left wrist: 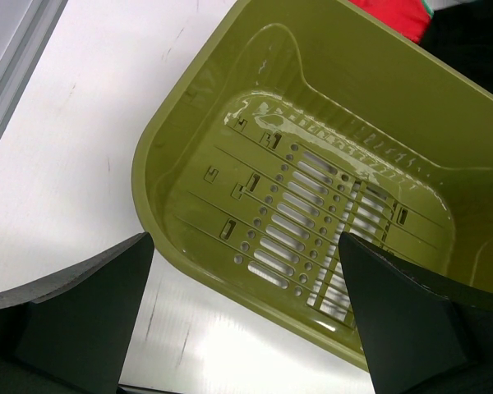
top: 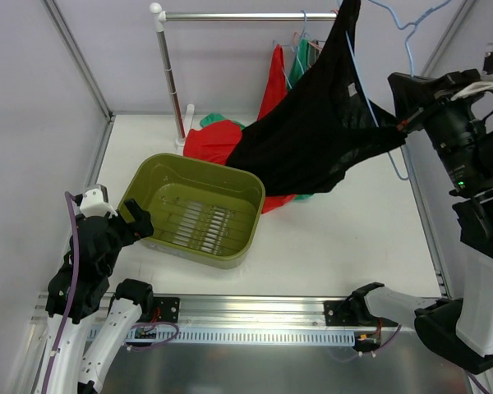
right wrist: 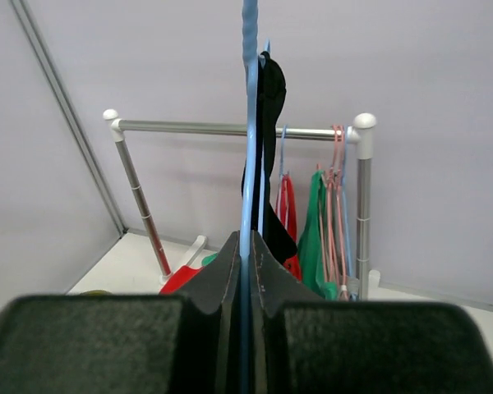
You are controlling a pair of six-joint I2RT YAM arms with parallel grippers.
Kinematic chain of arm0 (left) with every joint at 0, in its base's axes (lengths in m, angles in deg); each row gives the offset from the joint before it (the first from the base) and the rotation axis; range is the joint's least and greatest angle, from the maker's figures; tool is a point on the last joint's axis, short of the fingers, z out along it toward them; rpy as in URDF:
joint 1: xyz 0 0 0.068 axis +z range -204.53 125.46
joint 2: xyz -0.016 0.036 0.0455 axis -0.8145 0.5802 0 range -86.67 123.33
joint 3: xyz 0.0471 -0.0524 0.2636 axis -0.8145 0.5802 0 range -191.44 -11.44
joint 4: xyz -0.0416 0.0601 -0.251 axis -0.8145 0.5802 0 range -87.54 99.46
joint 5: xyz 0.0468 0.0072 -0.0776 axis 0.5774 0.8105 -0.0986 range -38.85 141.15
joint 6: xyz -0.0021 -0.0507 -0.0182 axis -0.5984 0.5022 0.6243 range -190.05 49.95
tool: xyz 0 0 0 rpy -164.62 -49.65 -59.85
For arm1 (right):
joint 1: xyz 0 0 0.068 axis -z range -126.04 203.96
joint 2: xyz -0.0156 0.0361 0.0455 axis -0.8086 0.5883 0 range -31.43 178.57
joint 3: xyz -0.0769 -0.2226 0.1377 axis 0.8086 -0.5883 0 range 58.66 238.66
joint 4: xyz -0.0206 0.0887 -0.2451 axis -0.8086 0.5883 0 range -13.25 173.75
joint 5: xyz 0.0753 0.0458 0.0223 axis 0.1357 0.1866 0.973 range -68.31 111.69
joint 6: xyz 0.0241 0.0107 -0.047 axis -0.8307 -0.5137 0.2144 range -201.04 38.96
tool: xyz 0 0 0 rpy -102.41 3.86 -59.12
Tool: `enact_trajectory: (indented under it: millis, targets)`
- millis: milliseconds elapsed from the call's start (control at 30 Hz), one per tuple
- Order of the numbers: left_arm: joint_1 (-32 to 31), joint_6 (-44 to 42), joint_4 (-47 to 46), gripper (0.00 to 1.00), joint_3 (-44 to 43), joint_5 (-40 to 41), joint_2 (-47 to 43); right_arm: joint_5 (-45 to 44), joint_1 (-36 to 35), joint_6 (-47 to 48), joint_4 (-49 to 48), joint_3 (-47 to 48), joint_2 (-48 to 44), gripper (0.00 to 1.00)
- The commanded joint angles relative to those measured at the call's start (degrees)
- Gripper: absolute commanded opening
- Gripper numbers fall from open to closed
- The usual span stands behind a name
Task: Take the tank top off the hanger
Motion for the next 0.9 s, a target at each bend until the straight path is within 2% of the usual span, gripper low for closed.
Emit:
enact_trajectory:
  millis: [0, 200, 400, 500, 633, 667, 733, 767, 800, 867]
  targets:
    - [0.34, 0.49, -1.68, 0.99, -0.51, -0.67, -0.3, -4.67, 0.44, 2.92, 1.78, 6.26, -1.22, 0.0]
    - [0.34, -0.21, -1.68, 0.99, -1.3, -1.2, -0.56, -12.57, 0.44, 3.27, 3.45, 9.52, -5.96, 0.0]
    - [0.34, -1.26, -1.77, 0.99, -5.16, -4.79, 3.21, -11.54, 0.35, 2.22, 9.51, 12.42, -9.66, 0.0]
    - [0.34, -2.75, -2.55, 0.99, -12.96, -10.32, 8.04, -8.65, 0.43, 0.46, 12.76, 11.02, -12.64, 0.0]
    - [0.34, -4.25, -4.31, 0.99, -21.85, -20.06, 17.6, -5.21, 0.26, -1.91, 15.22, 4.08, -18.61, 0.0]
    - [0.43, -3.99, -5.19, 0.99, -23.52, -26.44, 19.2, -4.34, 0.26, -2.44, 15.93, -0.28, -19.93, 0.0]
    - [0.43, -2.33, -9.73, 0.99, -27.13, -34.29, 24.45, -3.01, 0.26, -3.93, 16.72, -5.48, -24.67, 0.0]
    - [0.25, -1.36, -12.03, 0.99, -27.93, -41.99, 26.05, -2.14, 0.26, -4.28, 16.73, -11.08, -26.34, 0.0]
    - [-1.92, 1.78, -19.1, 0.99, -29.59, -46.85, 31.2, -1.35, 0.26, -5.94, 16.64, -15.75, -30.89, 0.0]
    - [-3.95, 2.51, -20.56, 0.99, -31.78, -46.12, 32.82, 0.41, 0.26, -6.57, 16.55, -19.47, -32.06, 0.0]
